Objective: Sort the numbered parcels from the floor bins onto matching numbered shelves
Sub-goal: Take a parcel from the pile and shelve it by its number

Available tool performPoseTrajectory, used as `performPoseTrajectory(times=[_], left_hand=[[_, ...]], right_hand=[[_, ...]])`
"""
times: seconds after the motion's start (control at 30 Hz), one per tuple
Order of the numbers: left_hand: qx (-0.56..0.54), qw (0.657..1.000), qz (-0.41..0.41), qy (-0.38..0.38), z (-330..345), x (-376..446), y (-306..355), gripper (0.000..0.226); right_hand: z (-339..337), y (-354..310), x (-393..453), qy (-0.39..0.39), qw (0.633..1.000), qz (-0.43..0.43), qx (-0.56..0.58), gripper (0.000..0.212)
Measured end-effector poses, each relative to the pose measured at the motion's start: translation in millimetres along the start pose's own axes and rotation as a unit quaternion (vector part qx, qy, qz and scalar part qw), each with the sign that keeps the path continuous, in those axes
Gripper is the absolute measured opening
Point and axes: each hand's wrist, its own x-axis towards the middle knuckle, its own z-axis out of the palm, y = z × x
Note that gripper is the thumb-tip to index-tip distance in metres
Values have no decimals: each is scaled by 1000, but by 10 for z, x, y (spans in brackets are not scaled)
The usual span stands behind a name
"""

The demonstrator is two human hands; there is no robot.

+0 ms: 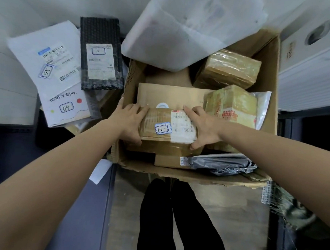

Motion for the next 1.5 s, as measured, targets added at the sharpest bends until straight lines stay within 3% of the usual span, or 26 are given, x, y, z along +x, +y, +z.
performPoseTrajectory(times=[0.4, 0.77, 0.87, 1.03, 1.13, 1.27, 1.5], left_hand=[[-110, 986, -4, 128, -610, -974, 4, 132], [-181, 929, -27, 320, -1475, -2477, -49, 129], [-178, 926, -42, 332, -1655, -2798, -84, 130], [-123, 915, -54, 380, -1874, -3203, -146, 128], [-106, 906, -76, 404, -2011, -3424, -128, 124], [-106, 891, -118, 425, -2086, -3697, -68, 125], [-229, 849, -224, 421, -1911, -4263, 407, 136]], right_hand=[[-672, -314, -906, 112, 993, -40, -25, 138], [-1560, -914, -2236, 241, 967, -80, -1, 138], [-1727, -1072, -2521, 263, 960, -77, 51, 140], [-1919, -1335, -2784, 305, 914, -90, 251, 113], [-2058, -1451, -2790, 254, 878, -96, 394, 79], [-2206, -1554, -2749, 125, 811, -95, 563, 66], [-2499, -1698, -2845, 86, 836, -202, 503, 43]])
